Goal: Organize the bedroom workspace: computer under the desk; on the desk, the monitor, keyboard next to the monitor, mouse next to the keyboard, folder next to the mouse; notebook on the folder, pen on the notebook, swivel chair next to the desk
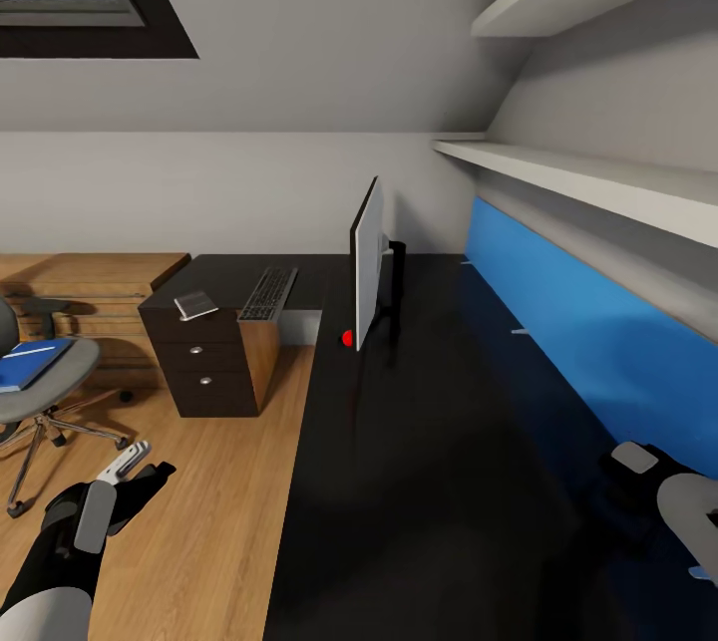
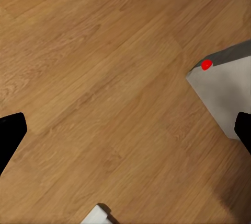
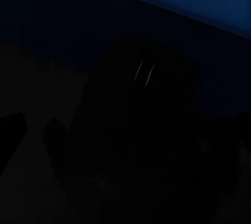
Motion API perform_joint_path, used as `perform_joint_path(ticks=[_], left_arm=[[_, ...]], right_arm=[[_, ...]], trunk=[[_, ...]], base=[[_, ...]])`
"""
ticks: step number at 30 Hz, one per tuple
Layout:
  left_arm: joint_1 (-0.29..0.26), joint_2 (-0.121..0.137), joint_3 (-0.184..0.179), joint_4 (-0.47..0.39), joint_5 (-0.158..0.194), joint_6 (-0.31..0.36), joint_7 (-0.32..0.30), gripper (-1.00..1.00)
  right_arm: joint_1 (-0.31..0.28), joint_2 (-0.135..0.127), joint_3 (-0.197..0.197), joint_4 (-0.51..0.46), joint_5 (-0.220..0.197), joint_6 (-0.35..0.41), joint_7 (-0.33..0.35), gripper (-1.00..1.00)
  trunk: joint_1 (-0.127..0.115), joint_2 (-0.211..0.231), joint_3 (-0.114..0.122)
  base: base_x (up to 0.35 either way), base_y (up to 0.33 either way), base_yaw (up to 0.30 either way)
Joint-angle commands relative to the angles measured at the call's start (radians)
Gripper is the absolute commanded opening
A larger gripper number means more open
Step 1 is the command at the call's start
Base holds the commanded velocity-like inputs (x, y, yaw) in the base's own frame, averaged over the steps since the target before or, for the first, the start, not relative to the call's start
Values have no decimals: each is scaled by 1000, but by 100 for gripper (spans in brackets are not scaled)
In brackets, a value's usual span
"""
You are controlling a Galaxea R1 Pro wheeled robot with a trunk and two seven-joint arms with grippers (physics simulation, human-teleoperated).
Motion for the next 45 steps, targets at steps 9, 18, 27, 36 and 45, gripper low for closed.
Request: perform_joint_path(ticks=[9,18,27,36,45], left_arm=[[-1,-1,1,-1,11,4,8,100],[-1,-1,1,-1,11,4,8,100],[-1,-2,1,-1,11,4,8,100],[-1,-2,1,-1,11,5,8,100],[-1,-2,1,-1,11,4,8,100]], right_arm=[[0,5,10,1,-3,13,-2,100],[0,7,10,1,-3,31,-1,100],[0,7,10,1,-3,34,0,-100],[0,7,10,-1,-3,34,1,-100],[0,8,11,-1,-3,33,1,-100]], trunk=[[0,-1,-1],[0,-1,-1],[0,-1,-1],[0,-1,-1],[0,-1,-1]], base=[[0,0,0],[0,0,0],[0,0,0],[0,0,0],[0,0,0]])
